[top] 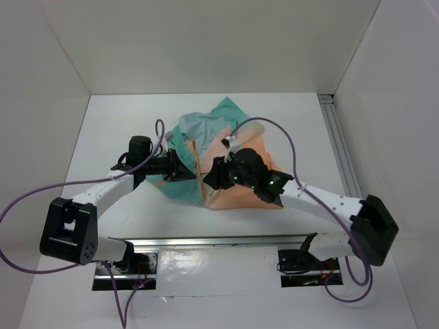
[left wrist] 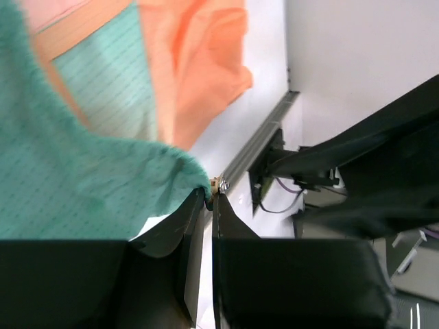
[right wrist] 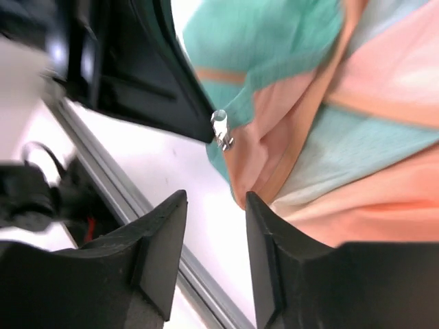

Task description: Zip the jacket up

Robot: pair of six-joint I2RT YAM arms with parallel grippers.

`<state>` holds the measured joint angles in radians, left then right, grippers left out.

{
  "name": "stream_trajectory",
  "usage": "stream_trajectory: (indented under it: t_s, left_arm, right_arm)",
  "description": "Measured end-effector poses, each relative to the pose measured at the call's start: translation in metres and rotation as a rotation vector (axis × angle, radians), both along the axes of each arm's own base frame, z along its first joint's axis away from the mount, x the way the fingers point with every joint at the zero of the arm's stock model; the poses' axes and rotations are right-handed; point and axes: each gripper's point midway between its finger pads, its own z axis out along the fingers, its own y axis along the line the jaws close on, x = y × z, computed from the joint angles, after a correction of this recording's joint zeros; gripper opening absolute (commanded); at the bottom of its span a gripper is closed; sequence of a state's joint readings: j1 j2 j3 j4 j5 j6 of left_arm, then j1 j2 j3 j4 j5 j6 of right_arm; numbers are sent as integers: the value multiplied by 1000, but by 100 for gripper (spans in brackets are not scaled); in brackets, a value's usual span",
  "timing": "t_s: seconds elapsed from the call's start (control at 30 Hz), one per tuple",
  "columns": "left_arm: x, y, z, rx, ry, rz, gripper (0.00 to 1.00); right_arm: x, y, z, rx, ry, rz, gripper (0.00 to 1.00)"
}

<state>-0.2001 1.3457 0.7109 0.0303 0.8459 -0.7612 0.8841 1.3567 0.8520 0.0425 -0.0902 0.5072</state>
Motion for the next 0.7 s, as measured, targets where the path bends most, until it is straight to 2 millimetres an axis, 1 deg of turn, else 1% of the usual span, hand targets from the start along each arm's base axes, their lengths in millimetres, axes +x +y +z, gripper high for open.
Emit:
stream_trajectory:
  t_s: [0.07,0.1,0.13,0.2,0.27,0.33,0.37,0.4,0.47,0.53,0.6,0.67,0.7]
  left_arm:
    - [4,-3,9,-18,-20,-24,0]
    - [7,-5,16,-28,-44,-43,0]
    - [8,-6,19,-31,-55,-50,0]
    - [9,-8,28,-45,-85,-75,0]
    - [8,-9,34,-55,-110,-101,0]
    - [4,-10,36,-69,-121,-129,0]
    - [2,-11,38,-77,-125,-142,0]
    - [1,-12,40,-87,-133,-158,0]
    - [-3,-14,44,-112,-156,-188,0]
    - [-6,-15,47,-129,-169,-211,0]
    - [-9,-15,49,-144,-185,-235,0]
    - [-11,-16,50,-153,-209,-256,0]
    - [-12,-16,51,-157,-218,-265,0]
  right_arm:
    - [10,-16,26,44,-43,-50,42]
    - [18,-26,40,72,-65,-86,42]
    - [25,-34,49,89,-79,-116,42]
    - [38,-45,53,102,-63,-152,41]
    - [49,-47,46,89,-15,-160,41]
    - [55,-42,32,63,39,-152,41]
    - [55,-38,23,48,68,-143,41]
    - [54,-38,14,33,95,-141,43]
    - [50,-40,1,3,143,-145,46]
    - [49,-42,0,2,158,-154,49]
    - [51,-46,0,3,164,-169,56]
    - [56,-54,-2,-11,168,-201,62]
    - [57,-59,-4,-22,171,-220,63]
